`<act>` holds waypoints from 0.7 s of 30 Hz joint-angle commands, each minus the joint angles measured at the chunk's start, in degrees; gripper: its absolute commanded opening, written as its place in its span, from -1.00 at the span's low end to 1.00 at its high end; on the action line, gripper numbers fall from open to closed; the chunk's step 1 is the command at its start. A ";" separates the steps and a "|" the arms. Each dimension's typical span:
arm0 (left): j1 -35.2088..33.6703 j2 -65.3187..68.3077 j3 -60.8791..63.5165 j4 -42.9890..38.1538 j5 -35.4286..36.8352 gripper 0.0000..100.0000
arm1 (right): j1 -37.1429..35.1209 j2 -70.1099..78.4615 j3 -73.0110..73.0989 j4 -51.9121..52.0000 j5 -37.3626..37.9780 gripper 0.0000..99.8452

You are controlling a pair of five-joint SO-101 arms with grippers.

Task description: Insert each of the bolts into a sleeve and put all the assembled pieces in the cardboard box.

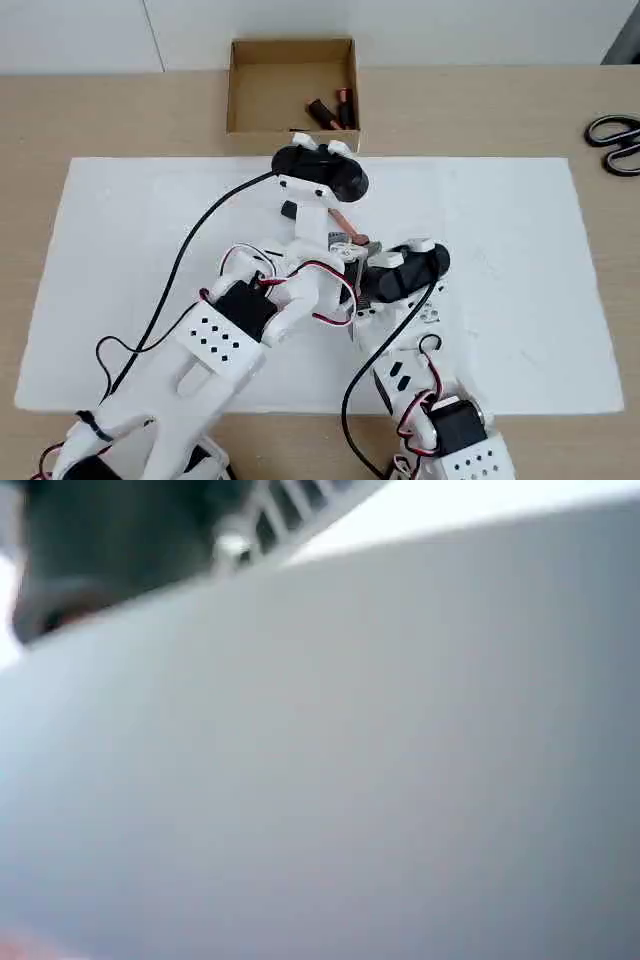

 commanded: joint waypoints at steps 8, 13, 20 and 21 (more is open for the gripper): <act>2.37 -0.62 -3.03 0.18 0.26 -0.73 | 0.13 -0.66 -0.97 -1.19 -0.18 -0.99; 3.96 -0.62 -3.12 0.79 0.18 -0.73 | 0.13 -0.66 -0.97 -1.19 -0.18 -0.99; 2.90 -0.62 -4.79 1.76 0.18 -0.72 | 0.13 -0.66 -0.97 -1.19 -0.18 -0.99; 2.20 -0.62 -5.41 2.11 0.18 -0.72 | 0.13 -0.66 -0.97 -1.19 -0.18 -0.99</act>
